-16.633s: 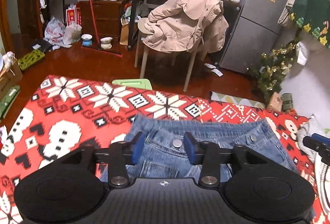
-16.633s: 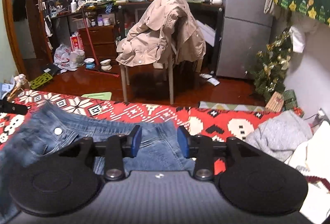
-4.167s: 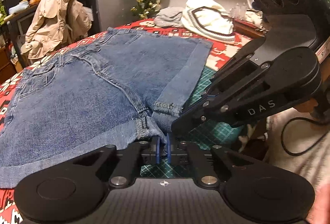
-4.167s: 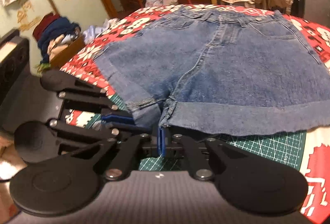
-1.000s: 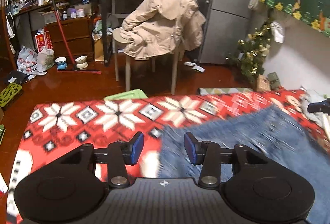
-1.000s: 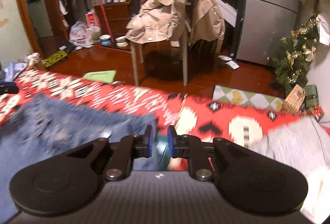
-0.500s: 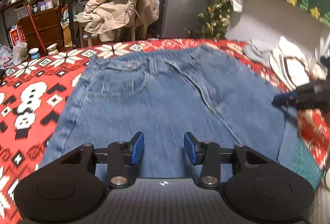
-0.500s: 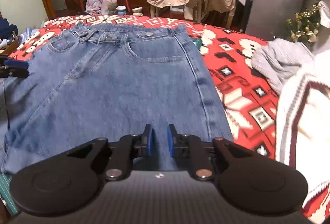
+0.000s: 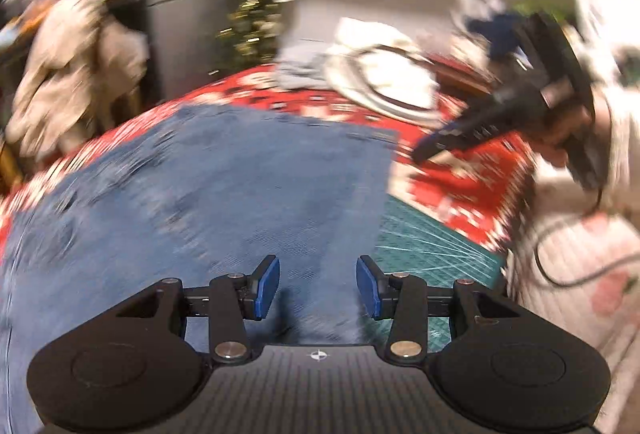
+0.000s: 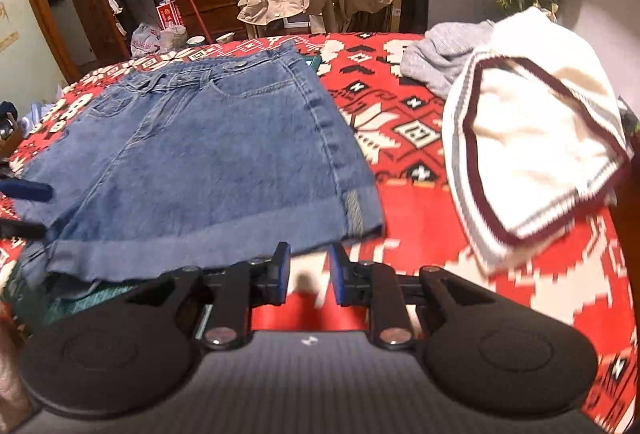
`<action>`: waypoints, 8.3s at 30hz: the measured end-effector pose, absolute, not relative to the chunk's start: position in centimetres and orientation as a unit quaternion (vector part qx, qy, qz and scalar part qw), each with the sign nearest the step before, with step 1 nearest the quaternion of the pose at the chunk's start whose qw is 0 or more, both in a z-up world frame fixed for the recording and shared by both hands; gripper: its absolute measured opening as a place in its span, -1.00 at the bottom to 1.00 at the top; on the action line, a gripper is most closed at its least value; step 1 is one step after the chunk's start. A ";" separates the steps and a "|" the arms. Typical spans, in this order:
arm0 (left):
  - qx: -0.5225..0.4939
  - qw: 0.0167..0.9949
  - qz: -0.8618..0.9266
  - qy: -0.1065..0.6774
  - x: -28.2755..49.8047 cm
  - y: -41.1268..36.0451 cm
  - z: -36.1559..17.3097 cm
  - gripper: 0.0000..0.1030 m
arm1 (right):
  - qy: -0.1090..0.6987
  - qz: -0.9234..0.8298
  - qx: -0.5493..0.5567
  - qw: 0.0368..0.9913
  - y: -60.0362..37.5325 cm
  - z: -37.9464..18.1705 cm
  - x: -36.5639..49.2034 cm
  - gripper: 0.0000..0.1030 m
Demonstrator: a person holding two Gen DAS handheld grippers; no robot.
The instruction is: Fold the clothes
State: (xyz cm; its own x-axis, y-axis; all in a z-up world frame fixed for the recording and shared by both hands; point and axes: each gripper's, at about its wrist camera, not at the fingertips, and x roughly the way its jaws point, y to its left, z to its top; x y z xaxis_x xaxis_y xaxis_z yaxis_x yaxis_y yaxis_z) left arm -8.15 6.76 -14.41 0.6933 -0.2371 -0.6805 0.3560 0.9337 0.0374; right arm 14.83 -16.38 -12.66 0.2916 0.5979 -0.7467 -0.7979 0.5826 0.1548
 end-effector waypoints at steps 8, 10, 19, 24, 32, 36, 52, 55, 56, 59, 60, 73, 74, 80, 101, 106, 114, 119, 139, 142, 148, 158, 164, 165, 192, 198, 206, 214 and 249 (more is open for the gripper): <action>0.197 0.894 -0.192 0.353 -4.6 0.3 -16.9 -0.18 | 0.383 0.454 -0.118 0.796 -17.6 -12.1 11.3 -0.47; 0.214 0.891 -0.191 0.352 -3.8 -0.6 -17.3 -0.18 | 0.379 0.452 -0.117 0.799 -17.8 -12.1 10.8 -0.46; 0.247 0.880 -0.186 0.359 -2.0 -1.5 -17.8 -0.53 | 0.383 0.445 -0.072 0.806 -18.9 -12.0 10.7 -0.43; 0.181 0.889 -0.193 0.373 -1.4 0.0 -16.8 -0.88 | 0.406 0.435 -0.021 0.804 -19.0 -12.5 11.5 -0.43; -0.045 0.897 -0.173 0.404 0.3 5.5 -15.5 -0.91 | 0.446 0.415 0.048 0.791 -18.0 -14.2 11.9 -0.43; -0.062 0.899 -0.164 0.402 0.3 6.2 -15.4 -0.92 | 0.474 0.407 0.113 0.772 -17.3 -15.4 12.5 -0.44; -0.088 0.907 -0.157 0.381 0.2 8.0 -14.4 -0.95 | 0.515 0.372 0.207 0.744 -12.9 -18.1 12.5 -0.50; -0.087 0.907 -0.159 0.381 0.3 7.9 -14.4 -0.95 | 0.530 0.369 0.234 0.727 -12.8 -18.8 12.3 -0.52; -0.086 0.907 -0.159 0.381 0.3 7.9 -14.4 -0.95 | 0.532 0.369 0.239 0.724 -12.6 -19.0 12.2 -0.52; -0.084 0.907 -0.158 0.381 0.2 7.9 -14.5 -0.95 | 0.524 0.358 0.254 0.730 -12.0 -19.6 12.5 -0.57; -0.085 0.907 -0.157 0.381 0.2 8.0 -14.5 -0.95 | 0.522 0.354 0.260 0.731 -11.8 -19.8 12.6 -0.65; -0.074 0.906 -0.173 0.380 -0.4 7.0 -13.9 -0.96 | 0.497 0.337 0.239 0.763 -10.1 -19.7 13.3 -0.98; -0.074 0.904 -0.180 0.381 -0.4 6.7 -14.0 -0.96 | 0.494 0.338 0.235 0.766 -10.2 -19.3 13.0 -0.98; -0.060 0.895 -0.201 0.394 -1.4 5.2 -14.9 -0.95 | 0.502 0.336 0.229 0.763 -11.3 -20.0 12.4 -0.98; -0.032 0.891 -0.173 0.418 -4.6 5.8 -17.6 -0.84 | 0.432 0.369 0.094 0.817 -15.6 -16.4 16.6 -0.86; -0.043 0.893 -0.162 0.419 -5.4 6.7 -17.7 -0.84 | 0.425 0.365 0.054 0.827 -15.6 -17.4 17.8 -1.00; -0.057 0.890 -0.156 0.425 -7.6 8.6 -17.7 -0.77 | 0.421 0.356 0.055 0.833 -16.7 -17.4 18.9 -1.00; -0.059 0.888 -0.148 0.431 -8.8 9.0 -17.6 -0.79 | 0.423 0.354 0.055 0.832 -16.8 -17.2 18.7 -1.00; -0.021 0.884 -0.150 0.441 -11.6 8.7 -17.5 -0.80 | 0.421 0.463 -0.047 0.779 -13.1 -15.9 11.5 -1.00; -0.021 0.883 -0.146 0.445 -12.2 8.8 -17.4 -0.81 | 0.417 0.464 -0.057 0.780 -13.0 -15.9 11.4 -1.00; -0.048 0.890 -0.137 0.433 -13.2 9.2 -16.2 -0.81 | 0.403 0.480 -0.070 0.776 -12.4 -14.6 9.9 -0.94; -0.131 0.906 -0.069 0.397 -15.8 14.1 -14.4 -0.81 | 0.372 0.590 -0.105 0.709 -6.4 -13.0 2.8 -0.94; -0.173 0.914 0.003 0.367 -18.0 18.6 -13.1 -0.81 | 0.337 0.634 -0.149 0.680 -4.5 -11.7 -1.3 -0.93; -0.179 0.915 0.015 0.362 -18.3 19.4 -12.9 -0.81 | 0.330 0.641 -0.160 0.674 -4.0 -11.6 -2.1 -0.93; -0.234 0.883 0.138 0.383 -22.7 28.2 -14.4 -0.63 | 0.225 0.688 -0.312 0.615 6.5 -14.5 -9.6 -0.67; -0.248 0.882 0.121 0.383 -22.8 27.4 -14.8 -0.63 | 0.175 0.688 -0.363 0.603 8.3 -15.5 -11.5 -0.68; -0.295 0.871 0.097 0.380 -22.7 26.8 -16.1 -0.63 | 0.225 0.690 -0.295 0.622 8.5 -14.0 -8.8 -0.85; -0.340 0.859 0.127 0.361 -22.1 27.2 -17.5 -0.63 | 0.270 0.677 -0.241 0.641 8.7 -13.3 -6.0 -0.86; -0.579 0.757 0.119 0.279 -21.8 27.8 -21.5 -0.88 | 0.335 0.665 -0.159 0.649 7.2 -13.0 -3.5 -0.85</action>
